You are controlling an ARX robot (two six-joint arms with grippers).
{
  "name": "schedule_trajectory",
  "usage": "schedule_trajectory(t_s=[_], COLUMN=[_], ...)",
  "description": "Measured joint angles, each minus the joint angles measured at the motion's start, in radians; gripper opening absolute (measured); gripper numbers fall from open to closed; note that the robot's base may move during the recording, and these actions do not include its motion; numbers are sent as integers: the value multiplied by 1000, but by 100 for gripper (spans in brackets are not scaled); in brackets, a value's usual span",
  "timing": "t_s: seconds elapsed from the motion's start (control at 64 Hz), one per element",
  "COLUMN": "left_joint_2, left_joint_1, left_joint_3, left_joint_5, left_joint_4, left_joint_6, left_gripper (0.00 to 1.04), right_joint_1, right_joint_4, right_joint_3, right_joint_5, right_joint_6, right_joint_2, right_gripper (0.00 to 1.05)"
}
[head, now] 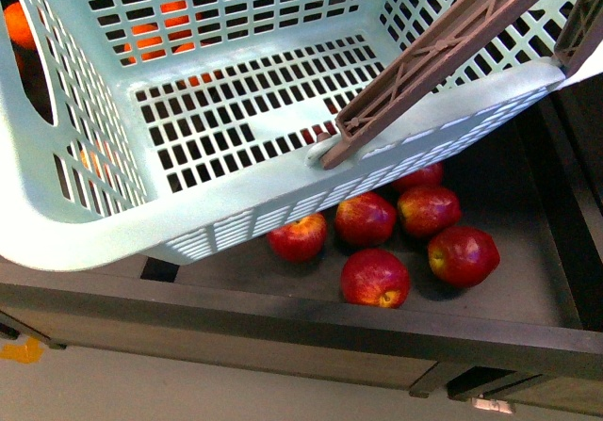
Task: Pick mango and avocado into basket
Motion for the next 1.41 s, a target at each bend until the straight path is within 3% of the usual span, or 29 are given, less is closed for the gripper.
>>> schedule_trajectory(t_s=[0.219,0.437,0.547,0.843,1.156,1.406], left_joint_2=[0,0,0,0,0,0], left_joint_1=[0,0,0,0,0,0], left_joint_3=[0,0,0,0,0,0], left_joint_5=[0,0,0,0,0,0], left_joint_4=[0,0,0,0,0,0], left_joint_6=[0,0,0,0,0,0], left_gripper=[14,14,14,14,14,14], right_joint_1=[2,2,1,-3,-18,-40], right_joint_4=[-6,-5,-2,34,164,125], right_joint_3=[14,18,18,-18,-272,-529], right_joint_5=[0,5,6,-35,-214,-389], right_joint_6=[0,0,0,-2,-144,-274], right_joint_2=[23,29,29,6,-320,-759], right_gripper=[93,68,61,59,59,59])
